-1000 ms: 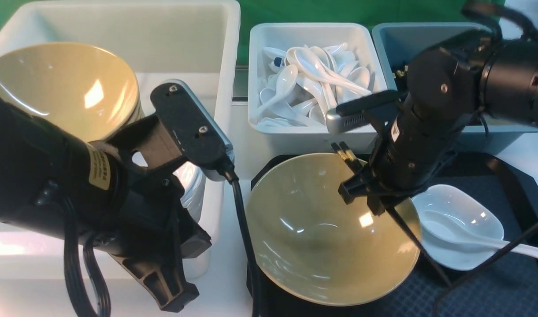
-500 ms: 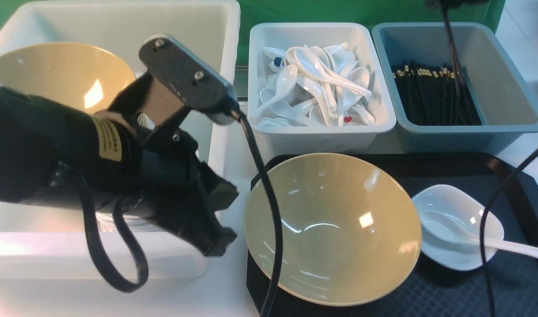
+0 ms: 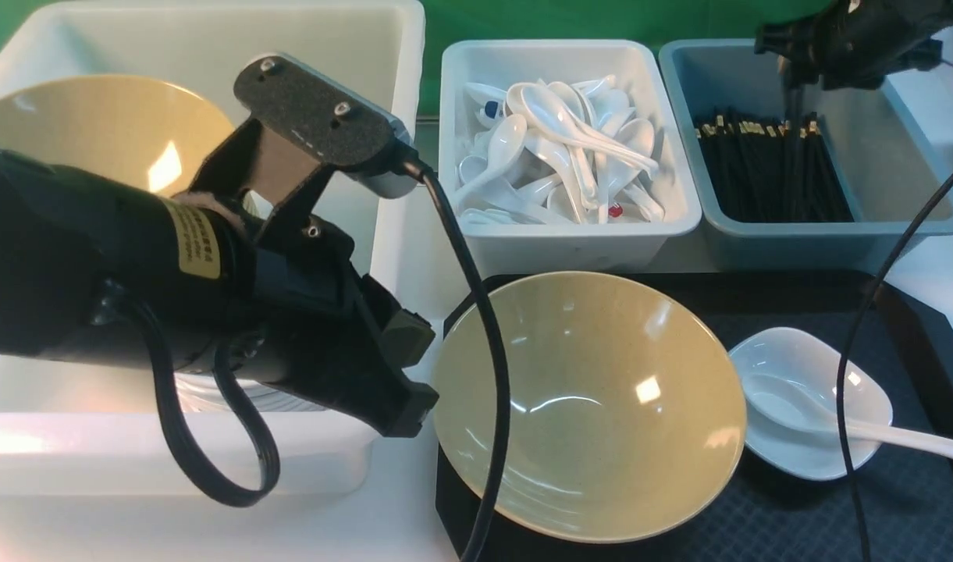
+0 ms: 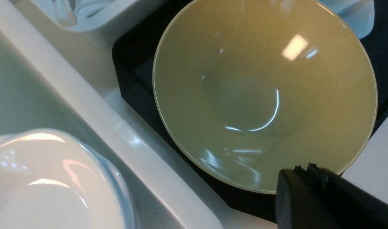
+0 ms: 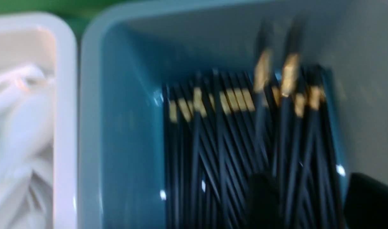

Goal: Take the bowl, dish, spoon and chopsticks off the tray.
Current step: Use the right arm to put the chopsticks into the small storage box on the right, then use the right arm to grab the soup spoon in the middle

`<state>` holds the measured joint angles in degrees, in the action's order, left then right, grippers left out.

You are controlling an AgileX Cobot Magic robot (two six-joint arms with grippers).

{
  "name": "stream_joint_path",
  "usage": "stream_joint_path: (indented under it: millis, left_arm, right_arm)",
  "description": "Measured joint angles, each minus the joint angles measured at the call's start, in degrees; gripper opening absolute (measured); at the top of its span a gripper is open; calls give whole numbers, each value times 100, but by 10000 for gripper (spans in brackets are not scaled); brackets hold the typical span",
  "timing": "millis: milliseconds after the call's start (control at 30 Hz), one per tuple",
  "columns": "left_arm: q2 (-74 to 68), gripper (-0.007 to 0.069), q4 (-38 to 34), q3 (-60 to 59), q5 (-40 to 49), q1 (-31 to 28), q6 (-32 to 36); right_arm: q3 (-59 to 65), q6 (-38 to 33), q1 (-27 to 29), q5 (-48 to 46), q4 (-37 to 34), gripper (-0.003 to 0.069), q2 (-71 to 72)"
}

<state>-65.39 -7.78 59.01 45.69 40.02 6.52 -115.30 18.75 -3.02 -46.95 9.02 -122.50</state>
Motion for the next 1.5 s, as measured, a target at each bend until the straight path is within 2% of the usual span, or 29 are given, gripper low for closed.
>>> stream_joint_path:
  millis: [33, 100, 167, 267, 400, 533, 567, 600, 700, 767, 867, 933, 1067, 1267, 1500]
  left_arm:
    - [0, -11, -11, 0, -33, 0, 5]
    - [-41, -11, -11, 68, -132, 0, 50]
    - [-224, -11, -28, 368, -150, 0, 181]
    - [-633, -11, -141, 894, -51, 0, 477]
    - [-1120, -11, -421, 1533, 275, 1, 923]
    - [-1578, -11, -1146, 1998, 667, 60, 1780]
    - [-1586, -11, -1183, 1998, 694, 60, 1872]
    - [-1612, -11, -1493, 2004, 785, 62, 2236]
    - [-1633, -11, -1906, 2004, 860, 62, 2721]
    - [-1664, -11, -2230, 2004, 924, 62, 3070]
    - [-1670, -11, -2426, 2004, 992, 62, 3250]
    - [-1670, -11, -2491, 2004, 1064, 62, 3343]
    - [-1670, -11, -2473, 2004, 1235, 62, 3351]
    - [-1670, -11, -2459, 2004, 1427, 62, 3356]
    - [-1670, -11, -2437, 2004, 1486, 62, 3356]
  right_arm:
    - [-78, -151, 0, -284, -14, 448, 45]
    - [-343, -928, 2, -1130, -140, 524, 221]
    - [-494, -1641, 2, -1884, -299, 563, 467]
    - [-354, -2276, 2, -2324, -525, 578, 996]
    - [300, -2551, 2, -2393, -872, 580, 1832]
    - [2076, -3074, 2, -2435, -1342, 580, 3237]
    - [2076, -3089, 2, -2434, -1353, 580, 3292]
    - [2828, -3246, 2, -2434, -1381, 580, 3705]
    - [3854, -3518, 2, -2451, -1391, 580, 4058]
    - [4576, -3723, -13, -2249, -1409, 580, 4132]
    - [5182, -4006, -123, -1676, -1411, 580, 4106]
    - [5586, -4584, -366, -1144, -1414, 580, 3949]
    - [5759, -5226, -728, -651, -1452, 580, 3510]
    - [5759, -5435, -893, -178, -1425, 580, 2690]
    - [5682, -5322, -899, -22, -1264, 557, 2124]
